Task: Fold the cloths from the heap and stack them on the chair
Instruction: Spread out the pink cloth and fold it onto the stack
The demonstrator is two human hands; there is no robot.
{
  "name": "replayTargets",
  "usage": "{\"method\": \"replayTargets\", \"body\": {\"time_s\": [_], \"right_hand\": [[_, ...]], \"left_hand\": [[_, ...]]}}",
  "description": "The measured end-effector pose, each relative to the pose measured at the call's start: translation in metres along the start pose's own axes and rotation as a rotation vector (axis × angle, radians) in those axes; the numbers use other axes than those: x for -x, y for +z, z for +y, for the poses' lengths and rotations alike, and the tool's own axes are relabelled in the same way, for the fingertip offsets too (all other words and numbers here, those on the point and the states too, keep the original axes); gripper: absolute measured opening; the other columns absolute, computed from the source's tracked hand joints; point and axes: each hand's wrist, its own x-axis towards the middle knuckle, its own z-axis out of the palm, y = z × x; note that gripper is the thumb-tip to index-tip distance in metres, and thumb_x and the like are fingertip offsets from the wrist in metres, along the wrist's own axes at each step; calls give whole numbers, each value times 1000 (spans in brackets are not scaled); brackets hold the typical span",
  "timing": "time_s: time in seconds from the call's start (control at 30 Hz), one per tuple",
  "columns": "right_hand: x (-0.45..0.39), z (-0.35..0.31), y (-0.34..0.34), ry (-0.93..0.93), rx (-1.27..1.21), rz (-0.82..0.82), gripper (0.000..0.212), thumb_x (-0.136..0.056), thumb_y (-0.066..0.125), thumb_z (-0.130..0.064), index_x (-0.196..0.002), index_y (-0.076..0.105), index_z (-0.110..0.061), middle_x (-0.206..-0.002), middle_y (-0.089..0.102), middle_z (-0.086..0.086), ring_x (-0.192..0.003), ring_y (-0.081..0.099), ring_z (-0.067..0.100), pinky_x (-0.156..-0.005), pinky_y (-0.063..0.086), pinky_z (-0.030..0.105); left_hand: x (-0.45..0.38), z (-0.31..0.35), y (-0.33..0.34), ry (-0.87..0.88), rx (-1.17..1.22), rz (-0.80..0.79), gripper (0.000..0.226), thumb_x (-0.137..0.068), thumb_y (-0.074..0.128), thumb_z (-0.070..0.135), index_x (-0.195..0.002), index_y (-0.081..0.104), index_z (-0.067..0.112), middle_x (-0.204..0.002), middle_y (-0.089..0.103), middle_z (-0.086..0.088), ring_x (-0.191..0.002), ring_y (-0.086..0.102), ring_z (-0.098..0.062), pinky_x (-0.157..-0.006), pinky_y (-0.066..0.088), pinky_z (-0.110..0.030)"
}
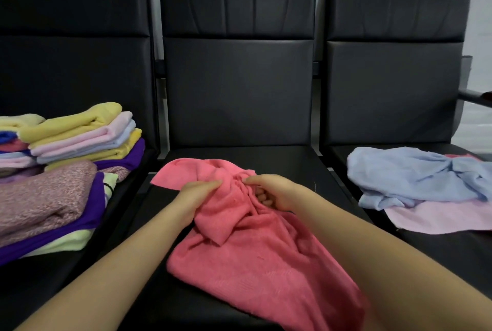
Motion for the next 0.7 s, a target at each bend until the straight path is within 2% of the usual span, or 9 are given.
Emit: {"method": "replayTargets", "body": {"time_s": [0.1, 0.2, 0.27, 0.37, 0.43, 0.47, 0.53, 0.63, 0.7], "right_hand": [[5, 1, 2, -74, -153, 32, 18, -85, 70, -34, -77, 63, -20, -66, 52, 1, -54, 46, 10, -48, 41, 20], [12, -2, -5, -166, -316, 129, 27, -84, 70, -38, -100, 72, -16, -97, 72, 7, -86, 66, 22, -83, 55, 33], [18, -8, -15, -265, -477, 220, 31, -79, 74, -40, -97, 73, -15, -100, 74, 9, -96, 68, 26, -93, 54, 40], [30, -17, -40, -413, -651, 320, 22, -73, 76, -40, -78, 76, -19, -91, 74, 6, -92, 68, 25, -95, 53, 43], [40, -19, -56, -433, -718, 261, 20, -72, 75, -40, -70, 74, -20, -81, 71, 5, -85, 66, 23, -91, 54, 42], [44, -18, -62, -422, -729, 221, 19, -73, 75, -39, -70, 73, -20, -79, 69, 4, -82, 65, 22, -88, 54, 40], [51, -15, -70, -416, -627, 220, 19, -79, 74, -31, -65, 69, -20, -70, 67, 1, -71, 64, 18, -76, 54, 32], [62, 4, -72, -463, -106, 164, 23, -85, 71, -18, -62, 63, -17, -59, 61, -5, -63, 57, 12, -60, 46, 23], [70, 17, -68, -308, 353, 15, 16, -85, 72, -24, -72, 66, -16, -66, 64, -6, -64, 59, 7, -57, 46, 18]], "left_hand": [[2, 1, 5, -8, 276, -29, 30, -90, 64, 18, -116, 65, 3, -115, 65, -15, -104, 59, -25, -90, 45, -34], [1, 9, 1, 4, 527, -41, 26, -98, 50, 15, -120, 60, 3, -111, 63, -15, -99, 58, -24, -91, 42, -35], [-1, 17, -8, 68, 594, -3, 26, -102, 41, 14, -118, 58, 4, -100, 61, -11, -91, 58, -21, -93, 42, -34], [4, 29, -27, 113, 774, 62, 21, -101, 41, 14, -101, 60, 7, -97, 65, -12, -87, 63, -18, -82, 49, -27], [10, 30, -39, 114, 802, 78, 22, -100, 42, 16, -84, 57, 12, -73, 65, -4, -68, 61, -13, -71, 47, -25], [17, 30, -43, 92, 768, 96, 22, -98, 45, 18, -80, 56, 15, -66, 62, -1, -64, 58, -12, -66, 46, -26], [24, 27, -48, 71, 603, 130, 13, -94, 51, 18, -89, 62, 13, -72, 61, -2, -67, 57, -15, -63, 45, -28], [31, 8, -51, 105, 28, 219, 19, -91, 59, 12, -108, 65, 5, -103, 65, -8, -95, 60, -27, -75, 40, -28], [33, -11, -54, 105, -448, 151, 8, -90, 62, 14, -86, 67, 9, -106, 65, -9, -102, 58, -27, -79, 37, -27]]}}
